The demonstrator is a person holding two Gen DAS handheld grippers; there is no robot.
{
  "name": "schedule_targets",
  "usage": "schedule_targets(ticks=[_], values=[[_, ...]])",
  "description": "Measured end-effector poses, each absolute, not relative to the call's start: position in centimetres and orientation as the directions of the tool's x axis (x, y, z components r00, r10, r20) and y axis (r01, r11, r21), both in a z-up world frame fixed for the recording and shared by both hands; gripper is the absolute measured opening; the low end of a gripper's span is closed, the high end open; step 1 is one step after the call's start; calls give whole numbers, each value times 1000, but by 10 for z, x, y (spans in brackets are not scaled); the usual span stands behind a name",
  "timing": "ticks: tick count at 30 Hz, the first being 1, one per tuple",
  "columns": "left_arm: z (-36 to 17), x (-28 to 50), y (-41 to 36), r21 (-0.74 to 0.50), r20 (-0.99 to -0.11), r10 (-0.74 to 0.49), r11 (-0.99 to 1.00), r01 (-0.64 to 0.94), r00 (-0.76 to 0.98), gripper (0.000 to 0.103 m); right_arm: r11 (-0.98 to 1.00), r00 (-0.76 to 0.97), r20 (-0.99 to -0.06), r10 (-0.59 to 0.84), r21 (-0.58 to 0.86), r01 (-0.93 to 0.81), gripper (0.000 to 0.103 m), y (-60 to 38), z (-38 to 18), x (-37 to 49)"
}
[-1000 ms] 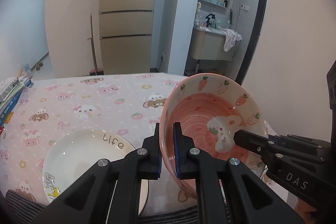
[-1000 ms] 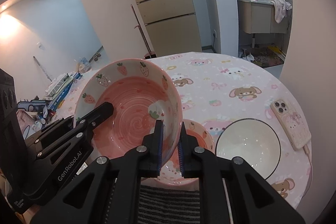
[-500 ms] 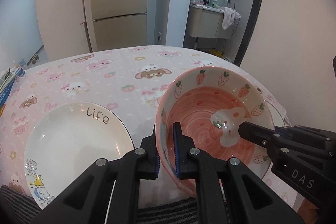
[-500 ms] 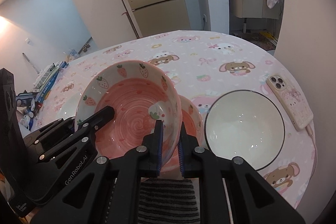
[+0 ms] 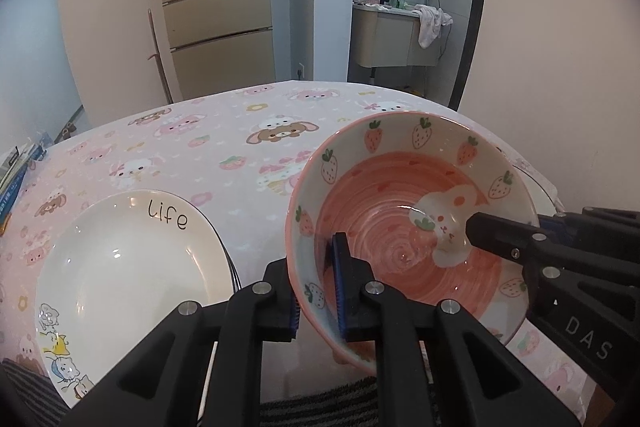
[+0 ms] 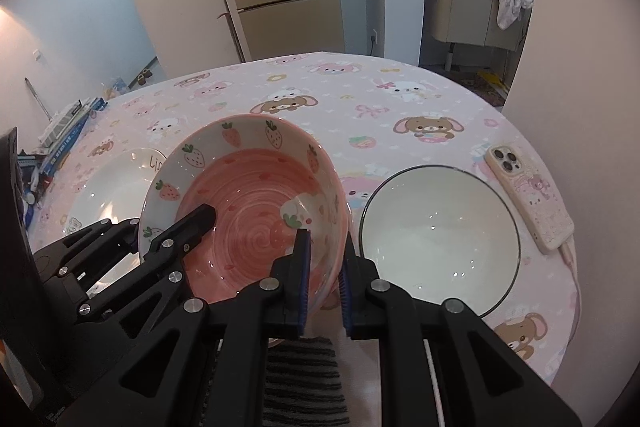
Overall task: Organize plates and bowls
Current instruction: 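Lower the pink bowl with both tools into the other pink bowl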
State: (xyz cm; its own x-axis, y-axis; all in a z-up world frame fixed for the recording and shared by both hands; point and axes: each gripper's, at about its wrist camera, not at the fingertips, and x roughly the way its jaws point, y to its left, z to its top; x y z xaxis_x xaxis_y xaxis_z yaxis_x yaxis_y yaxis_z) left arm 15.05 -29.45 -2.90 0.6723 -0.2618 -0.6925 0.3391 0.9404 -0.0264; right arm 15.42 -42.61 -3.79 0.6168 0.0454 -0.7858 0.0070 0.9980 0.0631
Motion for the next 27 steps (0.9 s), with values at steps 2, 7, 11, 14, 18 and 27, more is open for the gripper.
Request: schedule_targets(ticks=[2, 7, 11, 14, 18, 27], values=[[-29, 149, -295, -17, -695, -247, 944, 328, 675, 15, 1000, 617, -786, 20, 26, 1, 13, -422, -37, 154], [-30, 150, -289, -50, -696, -263, 946, 319, 668, 16, 999, 605, -796, -14, -28, -15, 15, -412, -40, 150], [-39, 157, -283, -86, -720, -270, 949, 305, 639, 16, 1000, 581, -813, -17, -29, -11, 15, -408, -50, 154], [-44, 161, -281, -117, -740, -284, 947, 299, 610, 16, 999, 591, -806, -26, -37, -6, 15, -405, -50, 154], [-47, 163, -281, -121, -750, -284, 947, 297, 598, 16, 999, 595, -803, -39, -51, -4, 16, -402, -49, 155], [-52, 165, -282, -123, -759, -287, 945, 304, 584, 34, 997, 596, -801, -59, -76, -2, 21, -398, -49, 158]])
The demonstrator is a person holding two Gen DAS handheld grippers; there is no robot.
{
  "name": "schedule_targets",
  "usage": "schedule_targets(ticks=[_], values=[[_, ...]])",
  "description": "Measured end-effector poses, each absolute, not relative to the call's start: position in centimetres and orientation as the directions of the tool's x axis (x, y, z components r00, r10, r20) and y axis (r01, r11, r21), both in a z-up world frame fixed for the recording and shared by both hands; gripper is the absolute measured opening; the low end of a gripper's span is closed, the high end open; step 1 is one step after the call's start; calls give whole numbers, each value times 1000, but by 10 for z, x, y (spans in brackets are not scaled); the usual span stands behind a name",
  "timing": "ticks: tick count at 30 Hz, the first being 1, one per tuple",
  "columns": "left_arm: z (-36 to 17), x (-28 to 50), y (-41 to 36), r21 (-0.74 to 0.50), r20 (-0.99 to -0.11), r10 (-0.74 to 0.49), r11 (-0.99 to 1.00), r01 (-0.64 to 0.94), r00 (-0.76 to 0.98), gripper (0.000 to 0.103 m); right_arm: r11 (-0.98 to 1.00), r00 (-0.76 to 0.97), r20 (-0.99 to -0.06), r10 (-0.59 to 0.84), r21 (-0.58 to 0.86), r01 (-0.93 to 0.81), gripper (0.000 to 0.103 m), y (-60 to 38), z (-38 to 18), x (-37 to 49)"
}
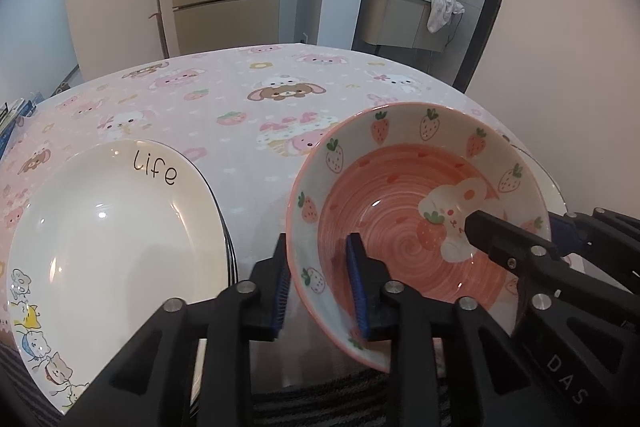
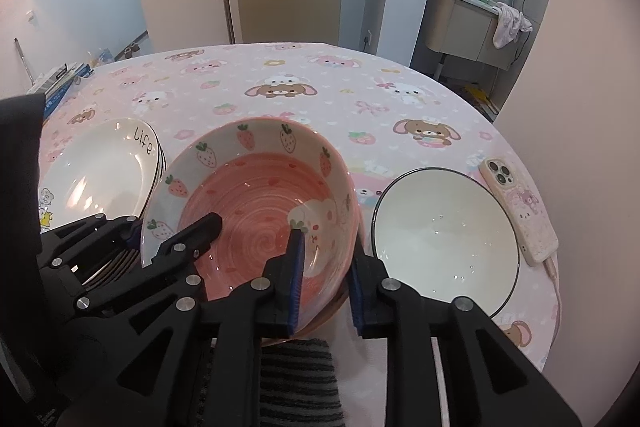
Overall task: Organize plates and bowls
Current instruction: 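Lower the pink bowl with both tools into the other pink bowl, then open both tools to release the pink bowl in the other bowl, then move both tools to the rim of the white black-rimmed bowl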
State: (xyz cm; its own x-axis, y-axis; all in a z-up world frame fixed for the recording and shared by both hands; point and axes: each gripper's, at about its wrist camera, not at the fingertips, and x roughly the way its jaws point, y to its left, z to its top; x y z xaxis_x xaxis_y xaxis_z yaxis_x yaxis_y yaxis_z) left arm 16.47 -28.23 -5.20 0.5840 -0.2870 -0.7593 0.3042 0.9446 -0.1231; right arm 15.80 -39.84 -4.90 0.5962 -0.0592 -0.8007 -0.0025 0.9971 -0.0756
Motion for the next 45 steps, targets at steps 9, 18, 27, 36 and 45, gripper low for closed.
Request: schedule_targets(ticks=[9, 18, 27, 36, 45], values=[[-48, 162, -275, -153, -735, -307, 944, 293, 604, 51, 999, 573, -819, -31, -29, 12, 23, -408, -51, 163], [-46, 162, -272, -167, -732, -310, 945, 282, 607, 54, 1000, 559, -829, -2, 0, 4, 27, -411, -51, 166], [-25, 150, -267, -81, -668, -229, 968, 238, 708, 61, 996, 519, -852, 71, 87, 7, 36, -420, -50, 176], [23, 121, -272, 12, -531, -223, 963, 270, 818, 70, 995, 524, -847, 85, 103, 6, 47, -426, -44, 173], [51, 109, -259, -39, -489, -268, 958, 286, 830, 71, 995, 530, -843, 88, 99, -7, 47, -426, -43, 172]])
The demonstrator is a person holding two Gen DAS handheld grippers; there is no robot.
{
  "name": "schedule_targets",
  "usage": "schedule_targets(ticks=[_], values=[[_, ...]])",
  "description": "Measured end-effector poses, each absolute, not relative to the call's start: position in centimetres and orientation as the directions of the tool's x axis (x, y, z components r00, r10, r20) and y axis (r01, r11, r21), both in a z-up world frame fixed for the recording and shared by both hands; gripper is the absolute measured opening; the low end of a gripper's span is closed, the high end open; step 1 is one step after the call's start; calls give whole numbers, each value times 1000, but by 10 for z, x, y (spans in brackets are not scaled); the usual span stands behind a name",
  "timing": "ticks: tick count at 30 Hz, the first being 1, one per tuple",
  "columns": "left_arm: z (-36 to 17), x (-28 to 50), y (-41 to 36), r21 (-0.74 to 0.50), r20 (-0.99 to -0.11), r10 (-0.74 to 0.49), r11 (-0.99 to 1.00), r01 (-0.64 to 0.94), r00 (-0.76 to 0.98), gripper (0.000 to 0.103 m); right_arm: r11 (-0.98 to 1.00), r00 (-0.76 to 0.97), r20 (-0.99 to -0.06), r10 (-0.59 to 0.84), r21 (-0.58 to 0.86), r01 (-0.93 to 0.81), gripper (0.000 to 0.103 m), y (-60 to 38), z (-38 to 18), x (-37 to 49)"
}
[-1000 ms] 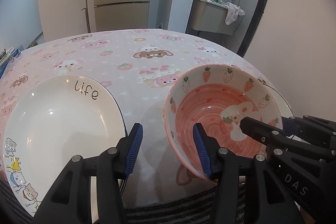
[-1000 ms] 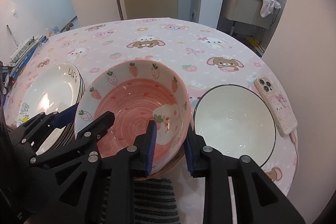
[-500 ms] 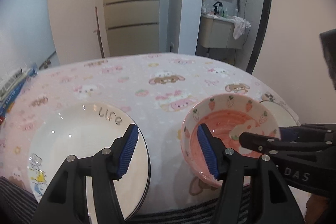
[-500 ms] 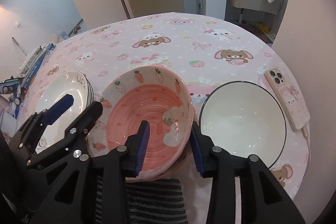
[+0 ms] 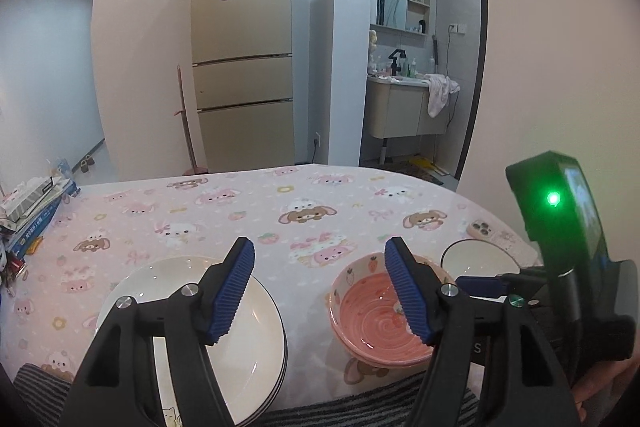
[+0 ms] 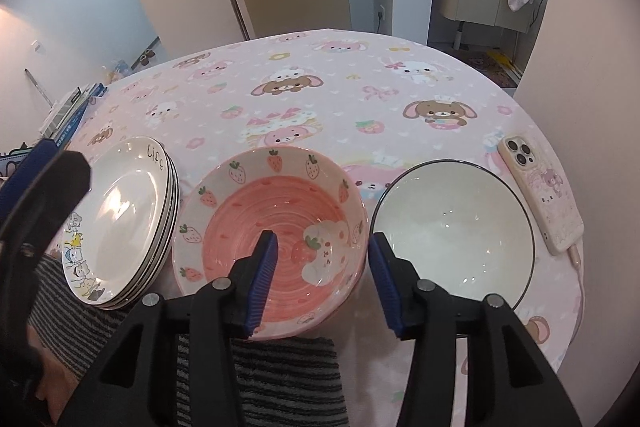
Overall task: Organize plates and bowls
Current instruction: 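Move both tools to the rim of the white black-rimmed bowl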
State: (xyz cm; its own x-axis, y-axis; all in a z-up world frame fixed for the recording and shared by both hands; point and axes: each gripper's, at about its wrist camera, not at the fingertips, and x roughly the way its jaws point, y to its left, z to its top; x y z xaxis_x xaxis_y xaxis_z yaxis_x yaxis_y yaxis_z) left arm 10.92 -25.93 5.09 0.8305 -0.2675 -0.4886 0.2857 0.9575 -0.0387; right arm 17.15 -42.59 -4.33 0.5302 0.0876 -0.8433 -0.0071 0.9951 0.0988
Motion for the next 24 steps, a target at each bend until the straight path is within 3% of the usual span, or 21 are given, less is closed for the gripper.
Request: schedule_targets(ticks=[2, 5, 8, 10, 24], values=[[56, 105, -258, -47, -478, -273, 957, 286, 835, 79, 995, 538, -838, 91, 102, -9, 47, -427, -40, 170], [67, 98, -257, -48, -448, -274, 958, 283, 851, 80, 997, 573, -816, 76, 81, -16, 48, -427, -28, 162], [76, 91, -256, -54, -428, -277, 958, 281, 860, 85, 998, 615, -787, 58, 51, -29, 54, -426, -14, 151], [82, 85, -255, -64, -406, -283, 957, 281, 869, 86, 998, 638, -767, 60, 47, -38, 60, -428, -4, 142], [106, 46, -282, -60, -341, -364, 928, 367, 867, 92, 991, 749, -659, 61, 131, 34, 67, -492, 46, 86]])
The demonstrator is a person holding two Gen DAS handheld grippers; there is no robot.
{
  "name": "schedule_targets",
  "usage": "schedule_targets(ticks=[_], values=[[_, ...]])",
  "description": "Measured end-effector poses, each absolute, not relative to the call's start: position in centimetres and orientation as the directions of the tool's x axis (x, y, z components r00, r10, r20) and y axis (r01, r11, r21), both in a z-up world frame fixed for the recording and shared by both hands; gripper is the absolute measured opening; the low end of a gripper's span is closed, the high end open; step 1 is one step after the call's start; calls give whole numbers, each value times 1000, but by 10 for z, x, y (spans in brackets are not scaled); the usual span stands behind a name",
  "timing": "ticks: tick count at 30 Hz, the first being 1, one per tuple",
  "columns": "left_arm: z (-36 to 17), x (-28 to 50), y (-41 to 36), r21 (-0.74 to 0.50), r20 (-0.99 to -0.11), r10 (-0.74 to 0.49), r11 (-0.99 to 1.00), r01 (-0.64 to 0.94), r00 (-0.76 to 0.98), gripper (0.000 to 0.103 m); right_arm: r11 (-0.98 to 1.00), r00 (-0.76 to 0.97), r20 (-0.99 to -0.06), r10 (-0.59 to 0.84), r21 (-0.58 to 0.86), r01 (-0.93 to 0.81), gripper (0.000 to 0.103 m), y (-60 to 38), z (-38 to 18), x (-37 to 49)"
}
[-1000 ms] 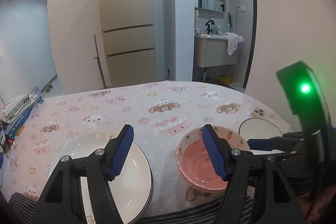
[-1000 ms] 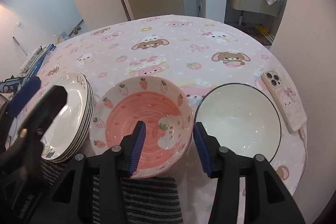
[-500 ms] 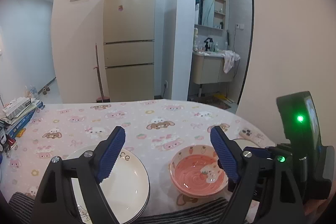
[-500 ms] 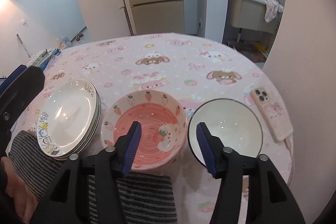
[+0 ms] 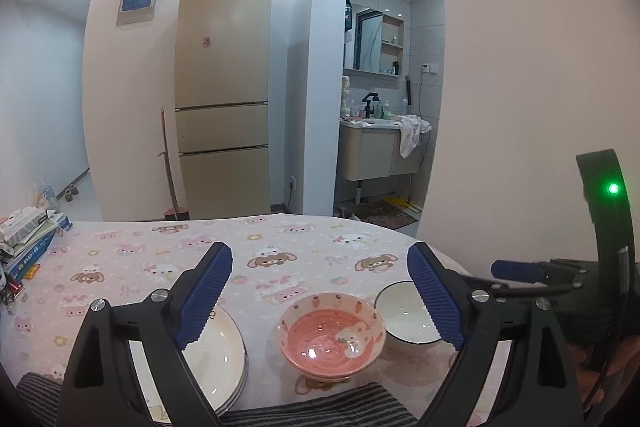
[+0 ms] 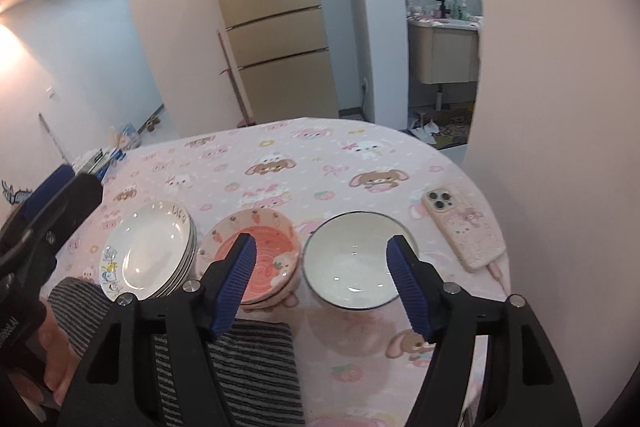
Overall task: Organize plates and bowls
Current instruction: 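Move both tools to the rim of the white black-rimmed bowl, then close the left tool on the white bowl rim while the right tool grips it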
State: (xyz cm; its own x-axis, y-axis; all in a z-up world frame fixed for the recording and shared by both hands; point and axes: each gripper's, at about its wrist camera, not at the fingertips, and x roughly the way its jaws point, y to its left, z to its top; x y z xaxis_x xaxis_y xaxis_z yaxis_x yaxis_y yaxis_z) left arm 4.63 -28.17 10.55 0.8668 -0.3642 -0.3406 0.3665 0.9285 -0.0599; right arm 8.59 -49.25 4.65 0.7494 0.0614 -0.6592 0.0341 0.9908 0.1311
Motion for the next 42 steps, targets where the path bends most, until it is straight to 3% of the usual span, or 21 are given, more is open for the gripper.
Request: schedule_targets(ticks=[2, 6, 15, 18, 21, 23, 25, 28, 34, 42], values=[[101, 44, -284, -80, -337, -381, 923, 377, 861, 99, 988, 758, -650, 58, 146, 49, 67, -503, 48, 78], [88, 57, -300, -140, -417, -452, 889, 435, 789, 99, 984, 757, -652, 33, 154, 90, 68, -522, 42, 68], [48, 81, -333, -186, -585, -456, 881, 436, 671, 98, 958, 701, -712, 43, 230, 174, 68, -558, -2, 79], [29, 87, -343, -201, -645, -444, 884, 423, 622, 85, 942, 677, -732, 71, 272, 196, 68, -565, -21, 88], [10, 92, -349, -296, -691, -496, 858, 420, 526, 64, 922, 656, -746, 112, 324, 211, 68, -571, -39, 96], [0, 94, -349, -387, -706, -547, 830, 401, 451, 40, 907, 645, -752, 137, 358, 224, 67, -575, -48, 100], [-10, 97, -349, -474, -704, -593, 802, 363, 392, 37, 890, 641, -751, 158, 390, 238, 61, -580, -55, 103], [-18, 103, -353, -482, -727, -573, 818, 314, 378, 30, 840, 650, -733, 202, 471, 269, 57, -589, -65, 104], [-27, 117, -362, -541, -730, -582, 812, 218, 357, 29, 766, 638, -720, 272, 563, 309, 48, -588, -83, 111], [-42, 121, -364, -540, -769, -548, 832, 124, 330, 29, 618, 667, -682, 300, 672, 409, 43, -587, -102, 112]])
